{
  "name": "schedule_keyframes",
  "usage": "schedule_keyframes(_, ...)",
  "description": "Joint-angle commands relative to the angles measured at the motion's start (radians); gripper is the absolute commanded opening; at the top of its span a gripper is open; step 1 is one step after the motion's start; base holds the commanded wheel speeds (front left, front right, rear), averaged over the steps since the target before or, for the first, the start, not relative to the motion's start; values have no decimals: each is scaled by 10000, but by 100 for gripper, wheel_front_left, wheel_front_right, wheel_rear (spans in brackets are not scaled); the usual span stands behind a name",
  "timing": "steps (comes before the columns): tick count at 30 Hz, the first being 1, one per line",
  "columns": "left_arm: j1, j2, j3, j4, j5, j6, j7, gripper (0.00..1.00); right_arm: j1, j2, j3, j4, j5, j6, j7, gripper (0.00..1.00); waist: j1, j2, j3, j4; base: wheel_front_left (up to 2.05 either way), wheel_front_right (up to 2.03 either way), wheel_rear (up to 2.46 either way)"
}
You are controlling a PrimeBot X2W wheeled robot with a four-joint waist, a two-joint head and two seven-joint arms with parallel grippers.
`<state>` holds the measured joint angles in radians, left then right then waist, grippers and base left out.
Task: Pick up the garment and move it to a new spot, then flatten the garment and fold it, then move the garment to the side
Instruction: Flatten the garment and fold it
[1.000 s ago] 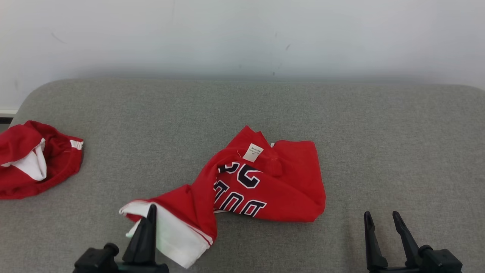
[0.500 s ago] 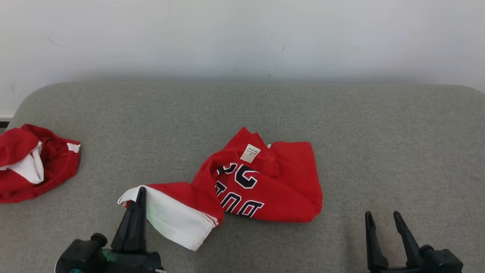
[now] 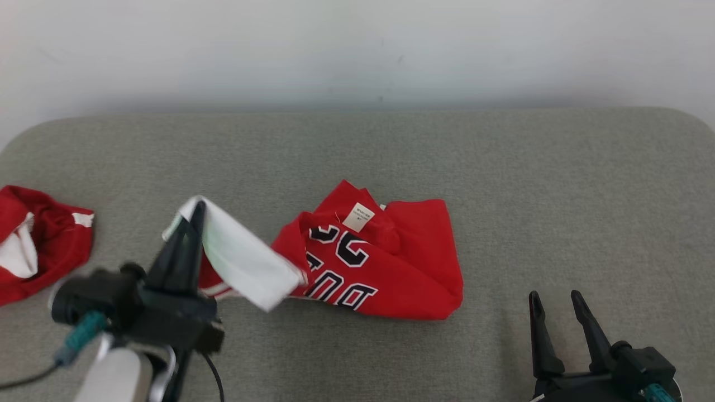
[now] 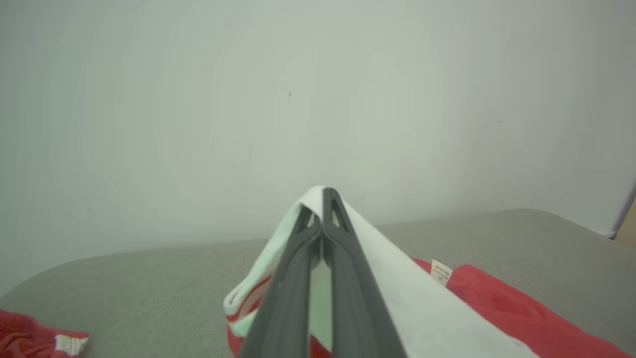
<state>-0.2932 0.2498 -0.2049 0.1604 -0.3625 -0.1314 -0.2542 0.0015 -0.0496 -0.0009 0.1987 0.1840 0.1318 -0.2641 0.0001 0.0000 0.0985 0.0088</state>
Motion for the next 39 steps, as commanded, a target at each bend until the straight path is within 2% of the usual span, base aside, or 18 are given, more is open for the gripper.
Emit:
schedule_keyframes(1,-575,244,-77,132,-130,24,39,0,-172,-14,7,-42,86,-23,-7,100,-1,0,399,-430,0,0,0)
schedule_keyframes(5,-1874,939,-351,607,-360,24,247,0,-462,-13,82,-61,207,-23,-7,100,-1,0,873,-927,0,0,0)
schedule_keyframes(12,-4028,1745,-917,1849,-841,26,561,0,-885,-14,45,-54,403,-23,-7,100,-1,0,1660,-1618,0,0,0)
schedule_keyframes(20,-6056,2168,-1457,4074,-1686,24,590,0,-1457,-10,128,-56,568,-23,-7,100,-1,0,2363,-2250,0,0,0)
schedule_keyframes(25,-6806,2125,-2068,5524,-1995,24,476,0,-1623,-11,132,-78,586,-23,-7,100,-1,0,2542,-2400,0,0,0)
schedule_keyframes(26,-6930,2121,-2176,5786,-2046,24,414,16,-1627,-11,131,-77,578,-23,-7,100,-1,0,2548,-2405,0,0,0)
schedule_keyframes(27,-7031,2095,-2276,5959,-2086,24,335,42,-1618,-10,121,-79,566,-23,-7,100,-1,0,2545,-2400,0,0,0)
schedule_keyframes(28,-7074,2047,-2366,6131,-2129,24,243,100,-1591,-10,103,-80,551,-23,-7,100,-1,0,2530,-2384,0,0,0)
schedule_keyframes(35,-6931,1994,-2605,6298,-2147,24,-98,100,-1322,-14,-54,-25,467,-23,-7,100,-1,0,2215,-2022,0,0,0)
schedule_keyframes(39,-6382,2050,-2045,5597,-1989,119,-113,100,-1168,-11,-43,13,394,-23,-7,100,-1,0,1914,-1708,0,0,0)
